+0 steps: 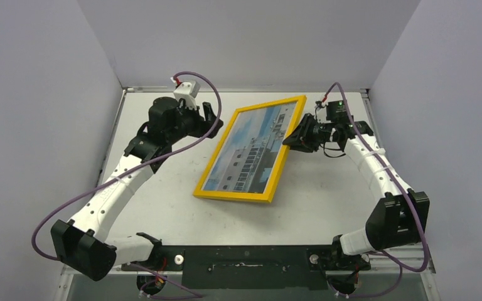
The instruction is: Put the photo into the frame
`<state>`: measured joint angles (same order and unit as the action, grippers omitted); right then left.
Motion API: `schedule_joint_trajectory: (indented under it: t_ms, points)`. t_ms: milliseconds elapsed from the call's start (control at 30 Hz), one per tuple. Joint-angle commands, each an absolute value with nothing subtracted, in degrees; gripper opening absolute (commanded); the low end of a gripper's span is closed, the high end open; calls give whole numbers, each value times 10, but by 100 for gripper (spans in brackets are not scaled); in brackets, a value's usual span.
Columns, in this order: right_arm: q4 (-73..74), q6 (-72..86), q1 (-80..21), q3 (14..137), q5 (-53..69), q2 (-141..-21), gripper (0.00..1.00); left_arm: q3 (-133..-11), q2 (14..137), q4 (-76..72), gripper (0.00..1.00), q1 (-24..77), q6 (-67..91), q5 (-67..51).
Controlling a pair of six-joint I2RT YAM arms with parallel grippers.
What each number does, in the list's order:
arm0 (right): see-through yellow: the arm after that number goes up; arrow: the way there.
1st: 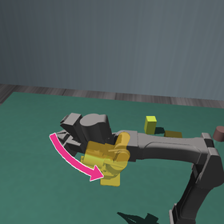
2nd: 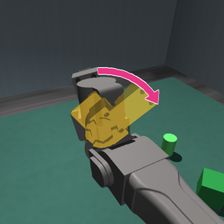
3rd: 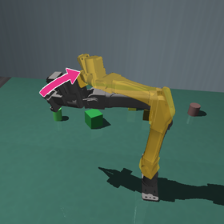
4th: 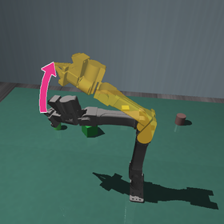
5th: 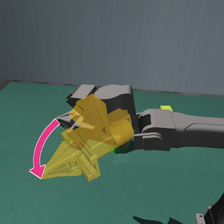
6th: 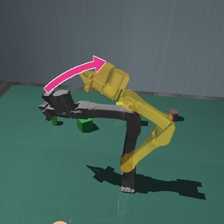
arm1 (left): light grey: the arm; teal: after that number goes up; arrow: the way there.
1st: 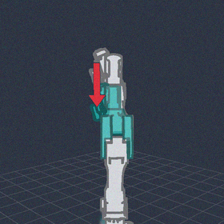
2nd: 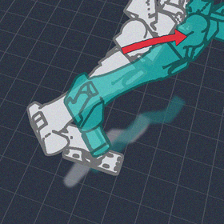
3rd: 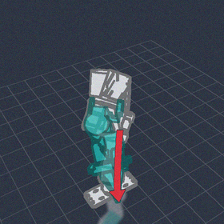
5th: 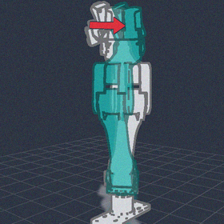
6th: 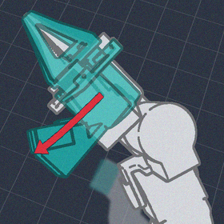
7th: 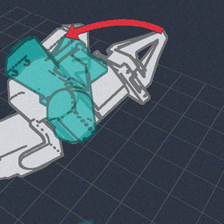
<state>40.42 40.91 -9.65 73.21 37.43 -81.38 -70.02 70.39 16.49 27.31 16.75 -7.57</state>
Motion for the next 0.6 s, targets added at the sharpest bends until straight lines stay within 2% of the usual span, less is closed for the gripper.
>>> schedule_joint_trajectory:
  t_ms: [0, 433, 567]
  points:
    - [269, 393, -88, 686, 444, -807, 0, -685, 723, 163, 69, 231, 228, -109]
    - [65, 400, -87, 524, 453, -885, 0, -615, 820, 207, 66, 119, 293, -142]
    - [44, 394, -87, 503, 449, -907, 0, -598, 836, 223, 65, 99, 311, -135]
